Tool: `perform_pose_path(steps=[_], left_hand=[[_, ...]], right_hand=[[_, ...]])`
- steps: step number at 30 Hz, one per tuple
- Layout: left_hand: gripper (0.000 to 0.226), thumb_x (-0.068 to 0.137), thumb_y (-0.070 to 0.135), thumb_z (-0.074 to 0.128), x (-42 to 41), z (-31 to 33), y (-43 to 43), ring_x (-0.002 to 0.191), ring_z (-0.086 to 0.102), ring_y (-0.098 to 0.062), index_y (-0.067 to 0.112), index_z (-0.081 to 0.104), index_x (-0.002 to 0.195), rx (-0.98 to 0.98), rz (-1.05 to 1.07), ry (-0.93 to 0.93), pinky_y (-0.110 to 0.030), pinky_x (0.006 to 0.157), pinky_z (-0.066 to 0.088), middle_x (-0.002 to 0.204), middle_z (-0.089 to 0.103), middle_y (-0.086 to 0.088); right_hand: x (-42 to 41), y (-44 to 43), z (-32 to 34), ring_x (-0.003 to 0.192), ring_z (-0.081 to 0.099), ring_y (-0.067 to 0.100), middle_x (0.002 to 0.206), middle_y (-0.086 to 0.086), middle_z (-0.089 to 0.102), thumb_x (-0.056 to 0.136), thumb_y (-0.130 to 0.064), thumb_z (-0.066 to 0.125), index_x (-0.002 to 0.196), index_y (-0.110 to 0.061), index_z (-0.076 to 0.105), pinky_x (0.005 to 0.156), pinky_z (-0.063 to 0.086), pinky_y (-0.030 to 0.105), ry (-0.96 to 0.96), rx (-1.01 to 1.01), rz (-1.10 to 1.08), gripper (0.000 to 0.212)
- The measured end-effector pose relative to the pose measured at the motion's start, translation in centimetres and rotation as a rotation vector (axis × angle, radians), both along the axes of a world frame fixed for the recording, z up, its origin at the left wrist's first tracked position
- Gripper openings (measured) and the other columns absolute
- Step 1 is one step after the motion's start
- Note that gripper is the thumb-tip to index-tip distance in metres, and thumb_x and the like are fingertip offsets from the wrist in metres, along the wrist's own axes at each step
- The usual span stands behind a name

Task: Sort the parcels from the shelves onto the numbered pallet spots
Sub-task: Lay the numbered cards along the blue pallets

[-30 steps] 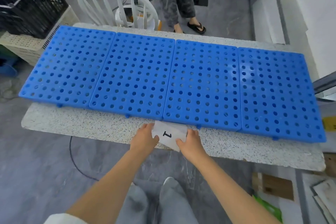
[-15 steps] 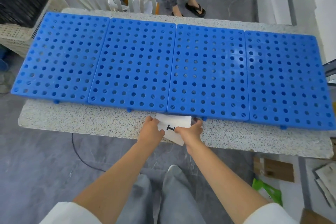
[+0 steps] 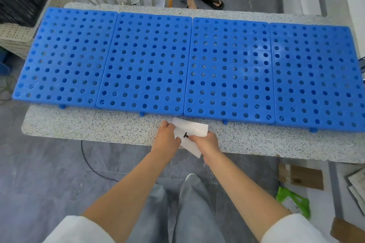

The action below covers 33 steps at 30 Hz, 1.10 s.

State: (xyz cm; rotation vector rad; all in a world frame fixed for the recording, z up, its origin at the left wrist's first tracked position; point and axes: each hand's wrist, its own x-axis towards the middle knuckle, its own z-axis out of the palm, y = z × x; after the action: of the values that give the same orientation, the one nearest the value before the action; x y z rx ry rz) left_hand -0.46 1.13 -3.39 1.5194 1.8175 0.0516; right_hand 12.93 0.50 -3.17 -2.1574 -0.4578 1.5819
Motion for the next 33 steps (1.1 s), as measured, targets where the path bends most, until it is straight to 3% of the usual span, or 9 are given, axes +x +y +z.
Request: perform_pose_path(steps=[5, 10, 13, 16, 18, 22, 26, 30, 33], left_hand=[[0.043, 0.09, 0.01, 0.056, -0.2, 1.5, 0.4, 0.1, 0.056, -0.021, 0.003, 0.05, 0.132, -0.037, -0.004, -0.036, -0.029, 0.082, 0.048, 0.127, 0.047, -0.007], [0.034, 0.096, 0.021, 0.054, -1.3, 6.8, 2.4, 0.112, 0.055, -0.018, 0.008, 0.056, 0.128, 0.135, 0.054, -0.081, -0.024, 0.09, 0.041, 0.125, 0.057, -0.004], [0.021, 0.097, 0.025, 0.054, -1.6, 11.2, 3.4, 0.1, 0.058, -0.008, 0.013, 0.066, 0.11, 0.146, -0.001, -0.208, -0.017, 0.084, 0.042, 0.108, 0.066, 0.005], [0.02, 0.093, 0.036, 0.061, -1.8, 14.8, 3.9, 0.074, 0.055, -0.002, 0.018, 0.068, 0.091, 0.135, -0.039, -0.26, -0.014, 0.066, 0.038, 0.083, 0.064, 0.011], [0.024, 0.089, 0.039, 0.065, -1.8, 16.7, 4.0, 0.06, 0.045, -0.008, 0.015, 0.065, 0.084, 0.19, -0.004, -0.269, -0.019, 0.058, 0.032, 0.072, 0.057, 0.004], [0.022, 0.089, 0.029, 0.067, -1.5, 20.1, 3.8, 0.06, 0.05, -0.01, 0.013, 0.061, 0.075, 0.337, 0.217, -0.408, -0.02, 0.054, 0.034, 0.07, 0.061, -0.002], [0.025, 0.09, 0.031, 0.066, -1.5, 22.5, 3.9, 0.057, 0.052, -0.011, 0.012, 0.064, 0.074, 0.493, 0.444, -0.478, -0.014, 0.044, 0.034, 0.065, 0.061, 0.003], [0.023, 0.09, 0.036, 0.066, -1.9, 23.5, 3.6, 0.064, 0.064, -0.009, 0.016, 0.073, 0.081, 0.487, 0.582, -0.607, -0.019, 0.052, 0.048, 0.074, 0.073, 0.001], [0.021, 0.086, 0.037, 0.069, -2.8, 23.8, 3.3, 0.073, 0.066, -0.015, 0.016, 0.074, 0.083, 0.487, 0.635, -0.688, -0.022, 0.063, 0.05, 0.081, 0.074, -0.006]], right_hand=[[1.0, -0.5, 1.0, 0.095, 0.062, 0.024, 0.109, 0.009, 0.068, 0.08, -0.008, 0.077, 0.11, -0.009, 0.063, 0.079, 0.051, 0.034, 0.065, 0.035, 0.119, 0.032], [2.4, 1.1, 4.8, 0.098, 0.059, 0.021, 0.108, 0.002, 0.065, 0.08, -0.009, 0.077, 0.111, -0.011, 0.06, 0.081, 0.047, 0.032, 0.07, 0.084, 0.3, 0.035], [2.7, 2.9, 8.7, 0.097, 0.061, 0.019, 0.108, 0.0, 0.066, 0.078, -0.016, 0.08, 0.112, -0.014, 0.06, 0.073, 0.049, 0.028, 0.065, 0.158, 0.453, 0.039], [3.3, 4.9, 12.9, 0.097, 0.064, 0.018, 0.105, 0.0, 0.069, 0.073, -0.023, 0.083, 0.109, -0.016, 0.066, 0.081, 0.054, 0.033, 0.078, 0.243, 0.541, 0.04], [3.6, 5.9, 15.6, 0.094, 0.066, 0.017, 0.102, 0.001, 0.071, 0.073, -0.031, 0.083, 0.106, -0.016, 0.068, 0.075, 0.054, 0.03, 0.091, 0.322, 0.543, 0.039], [3.3, 7.1, 19.8, 0.081, 0.069, 0.015, 0.098, 0.006, 0.072, 0.082, -0.035, 0.075, 0.107, -0.01, 0.065, 0.059, 0.056, 0.023, 0.249, 0.449, 0.338, 0.036], [2.0, 7.2, 22.2, 0.09, 0.072, 0.021, 0.101, 0.007, 0.074, 0.091, -0.025, 0.066, 0.106, -0.011, 0.066, 0.072, 0.06, 0.034, 0.488, 0.536, 0.239, 0.021], [0.0, 6.8, 22.9, 0.093, 0.071, 0.018, 0.103, 0.004, 0.074, 0.093, -0.015, 0.064, 0.108, -0.01, 0.067, 0.068, 0.059, 0.027, 0.464, 0.64, 0.322, 0.017], [-1.4, 7.2, 23.0, 0.095, 0.07, 0.018, 0.102, 0.003, 0.074, 0.09, -0.015, 0.068, 0.113, -0.007, 0.067, 0.074, 0.06, 0.031, 0.395, 0.669, 0.311, 0.024]])
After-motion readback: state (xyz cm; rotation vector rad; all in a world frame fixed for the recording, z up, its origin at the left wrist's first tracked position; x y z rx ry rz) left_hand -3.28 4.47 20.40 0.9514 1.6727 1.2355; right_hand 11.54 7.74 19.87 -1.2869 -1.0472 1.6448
